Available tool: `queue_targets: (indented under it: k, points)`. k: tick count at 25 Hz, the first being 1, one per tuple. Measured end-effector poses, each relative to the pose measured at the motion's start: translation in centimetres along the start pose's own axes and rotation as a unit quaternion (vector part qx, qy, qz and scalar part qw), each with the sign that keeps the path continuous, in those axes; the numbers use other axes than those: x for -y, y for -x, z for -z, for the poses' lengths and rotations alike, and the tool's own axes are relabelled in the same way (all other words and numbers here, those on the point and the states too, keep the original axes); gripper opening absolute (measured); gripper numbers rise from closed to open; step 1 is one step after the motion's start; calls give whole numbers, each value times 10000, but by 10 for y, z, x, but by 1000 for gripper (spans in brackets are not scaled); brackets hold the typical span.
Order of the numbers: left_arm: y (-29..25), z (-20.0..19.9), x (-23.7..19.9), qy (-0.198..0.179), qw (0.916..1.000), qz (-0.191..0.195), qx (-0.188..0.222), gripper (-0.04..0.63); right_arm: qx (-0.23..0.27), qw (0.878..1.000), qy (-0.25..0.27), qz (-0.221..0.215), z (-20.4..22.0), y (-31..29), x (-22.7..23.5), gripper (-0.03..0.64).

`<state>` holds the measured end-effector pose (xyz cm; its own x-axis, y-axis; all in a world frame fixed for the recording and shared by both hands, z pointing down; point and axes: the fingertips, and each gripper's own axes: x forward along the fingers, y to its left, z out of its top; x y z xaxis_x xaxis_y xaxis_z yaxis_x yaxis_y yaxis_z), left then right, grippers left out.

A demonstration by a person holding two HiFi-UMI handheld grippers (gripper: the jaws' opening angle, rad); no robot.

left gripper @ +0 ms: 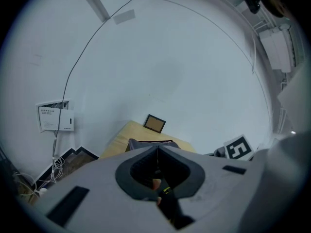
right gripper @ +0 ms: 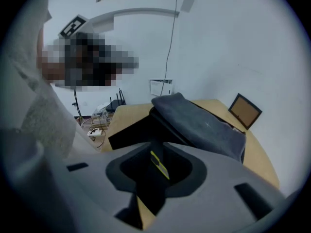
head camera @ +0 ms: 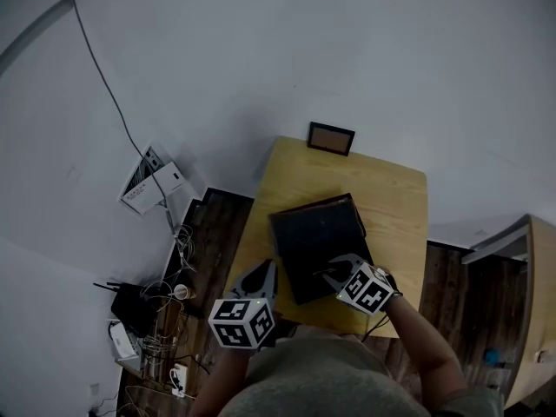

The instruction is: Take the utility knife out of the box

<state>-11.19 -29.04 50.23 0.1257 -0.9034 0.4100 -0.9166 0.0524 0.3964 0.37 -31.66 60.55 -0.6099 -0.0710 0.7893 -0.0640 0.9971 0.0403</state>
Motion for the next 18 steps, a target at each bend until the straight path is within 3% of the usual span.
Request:
queue_targets:
  k: [2,10,18]
  points:
    - [0,0,-3,25,10000,-79,24,4,-255,9988,284,-295,7,-8,-5,115]
    - [3,0,-15,160,9990,-406,92,4,-969,9822,1261,-1000,30,-38,-12,122]
    - [8,2,-29,304,9974,-640,133,4,-1403,9653,1889,-1129,44,-63,-13,122]
